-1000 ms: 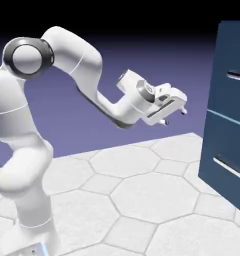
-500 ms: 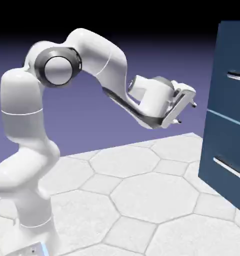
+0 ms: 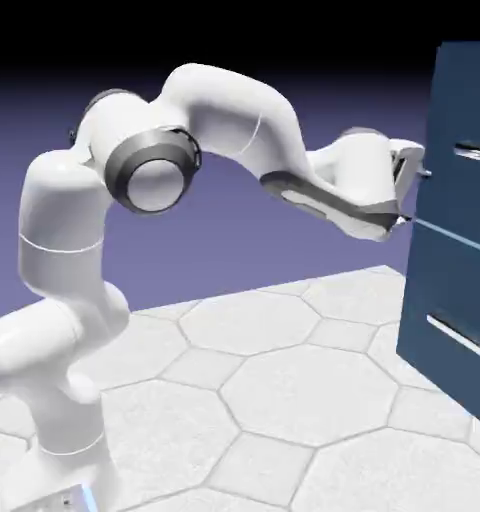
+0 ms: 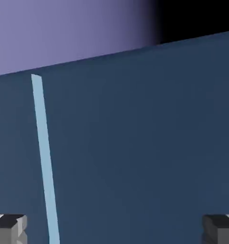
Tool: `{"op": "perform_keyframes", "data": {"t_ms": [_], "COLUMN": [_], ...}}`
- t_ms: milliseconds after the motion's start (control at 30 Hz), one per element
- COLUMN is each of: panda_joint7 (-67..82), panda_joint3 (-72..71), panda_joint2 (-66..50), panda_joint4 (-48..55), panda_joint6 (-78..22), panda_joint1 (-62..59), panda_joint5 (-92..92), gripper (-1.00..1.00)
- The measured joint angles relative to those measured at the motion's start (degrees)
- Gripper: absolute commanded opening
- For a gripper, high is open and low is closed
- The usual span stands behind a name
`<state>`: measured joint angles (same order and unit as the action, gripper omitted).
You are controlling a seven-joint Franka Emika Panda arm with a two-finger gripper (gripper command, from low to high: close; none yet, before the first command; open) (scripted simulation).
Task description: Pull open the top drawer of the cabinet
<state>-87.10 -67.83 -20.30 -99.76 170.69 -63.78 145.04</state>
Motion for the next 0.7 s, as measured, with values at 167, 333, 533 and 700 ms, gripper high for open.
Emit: {"op": "perform_keyframes", "data": {"t_ms": [167,333,533,700], "panda_joint7": [-3.83,-4.78,2.84,2.93], "panda_joint3": [-5.83,-7.49,2.7,2.69], "panda_joint2": [-4.55,-7.96,-12.72,-12.71], "panda_joint4": [5.26,9.94,19.89,19.68], "panda_joint6": [-0.29,-0.09,2.06,1.94], "panda_joint1": [-5.54,-6.66,5.8,5.84], "panda_joint5": [12.46,18.77,13.56,13.62], "gripper": [0.0,0.0,0.0,-1.0]}}
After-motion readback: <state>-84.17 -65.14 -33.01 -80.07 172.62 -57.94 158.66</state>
